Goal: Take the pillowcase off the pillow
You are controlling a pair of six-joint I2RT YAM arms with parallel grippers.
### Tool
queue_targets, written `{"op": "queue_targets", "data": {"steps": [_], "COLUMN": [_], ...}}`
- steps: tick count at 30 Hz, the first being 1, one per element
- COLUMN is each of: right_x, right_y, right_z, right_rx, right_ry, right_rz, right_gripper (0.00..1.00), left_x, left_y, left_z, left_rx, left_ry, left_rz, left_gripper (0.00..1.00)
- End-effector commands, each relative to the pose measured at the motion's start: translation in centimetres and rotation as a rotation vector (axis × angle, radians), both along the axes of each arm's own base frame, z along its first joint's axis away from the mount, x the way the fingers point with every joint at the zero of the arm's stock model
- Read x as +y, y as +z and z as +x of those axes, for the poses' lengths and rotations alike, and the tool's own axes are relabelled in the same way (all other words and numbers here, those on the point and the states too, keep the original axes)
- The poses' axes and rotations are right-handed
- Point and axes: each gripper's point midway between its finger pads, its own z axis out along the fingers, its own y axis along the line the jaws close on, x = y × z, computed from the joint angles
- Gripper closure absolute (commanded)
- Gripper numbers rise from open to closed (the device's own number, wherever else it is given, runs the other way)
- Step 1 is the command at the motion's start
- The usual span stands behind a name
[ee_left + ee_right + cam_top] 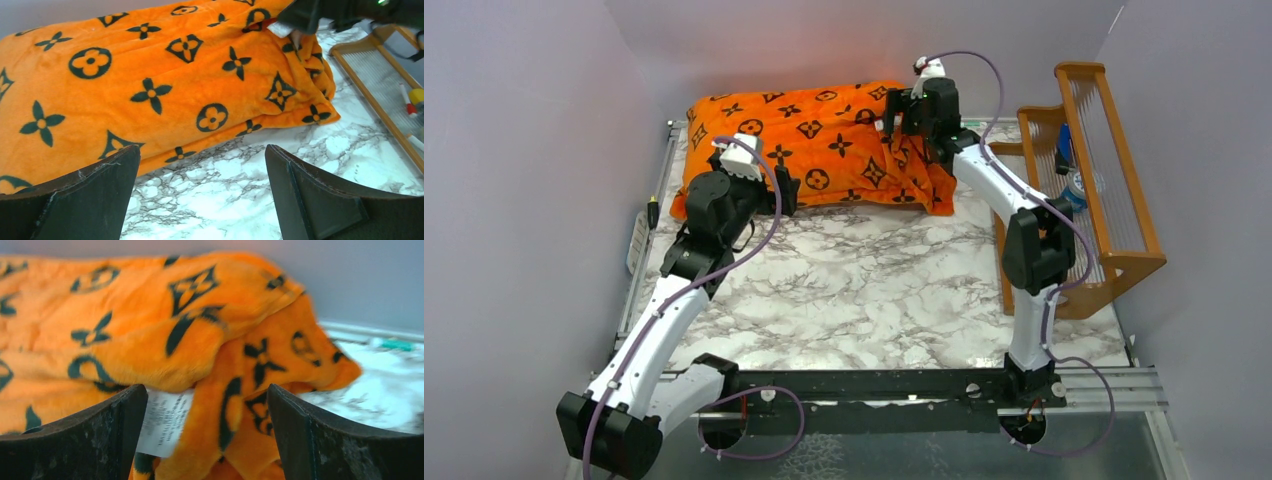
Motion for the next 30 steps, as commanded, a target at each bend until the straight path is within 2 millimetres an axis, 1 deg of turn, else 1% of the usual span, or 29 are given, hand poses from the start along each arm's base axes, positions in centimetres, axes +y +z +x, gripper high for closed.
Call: {"op": "queue_targets", "data": {"steps": [1, 2, 3, 7, 9, 12, 13, 14, 15, 16, 18, 20, 26, 28, 30], "right_x": [4.8, 5.1, 5.0, 3.7, 2.4, 0.2, -0.6, -1.3, -1.9, -2.4, -3.4, -3.9, -4.2, -4.4, -4.4], "right_y": [-2.3, -2.4, -2.8, -5.2, -6.2, -6.8, -6.4, -6.5, -6.4, -6.5, -6.7, -5.9, -3.5, -3.3, -3.8], "right_z": [-1.9, -2.0, -1.8, -1.7, -2.0, -3.2, -3.8, -4.2, -4.2, -4.3, -4.4, -4.6, -6.5, -6.9, -6.9], "right_rx": [0.072, 0.074, 0.085, 0.139, 0.158, 0.161, 0.145, 0.137, 0.117, 0.113, 0.125, 0.104, 0.016, -0.003, 0.004], "right_ry": [0.240, 0.249, 0.231, 0.165, 0.100, 0.003, -0.025, -0.048, -0.068, -0.084, -0.110, -0.117, -0.067, -0.047, -0.034], "right_rz": [-0.008, -0.005, -0.014, -0.056, -0.073, -0.078, -0.073, -0.071, -0.060, -0.052, -0.045, -0.031, 0.010, 0.022, 0.026], "right_gripper": [0.06, 0.07, 0.07, 0.11, 0.15, 0.23, 0.27, 0.32, 0.39, 0.43, 0.44, 0.44, 0.41, 0.48, 0.65], "left_x": [-0.9, -0.8, -0.7, -0.5, -0.4, -0.2, -0.1, 0.0, 0.0, 0.0, -0.3, -0.7, -0.9, -0.9, -0.9], "left_y": [1.7, 1.6, 1.6, 1.2, 1.0, 0.5, 0.5, 0.4, 0.3, 0.3, 0.2, 0.2, 0.7, 0.8, 0.7], "left_z": [-0.5, -0.5, -0.5, -0.3, -0.1, 0.2, 0.3, 0.4, 0.5, 0.6, 0.7, 0.5, 0.2, 0.2, 0.2], "left_rx": [-0.025, -0.022, -0.020, -0.005, 0.001, 0.021, 0.025, 0.029, 0.035, 0.038, 0.046, 0.048, 0.028, 0.023, 0.025], "left_ry": [-0.074, -0.075, -0.078, -0.088, -0.097, -0.105, -0.106, -0.109, -0.109, -0.116, -0.133, -0.159, -0.176, -0.176, -0.180], "left_rz": [-0.034, -0.034, -0.035, -0.044, -0.051, -0.061, -0.066, -0.070, -0.076, -0.081, -0.085, -0.085, -0.090, -0.092, -0.092], "left_gripper": [0.01, 0.01, 0.01, 0.01, 0.01, 0.01, 0.01, 0.01, 0.01, 0.01, 0.01, 0.01, 0.01, 0.01, 0.01]}}
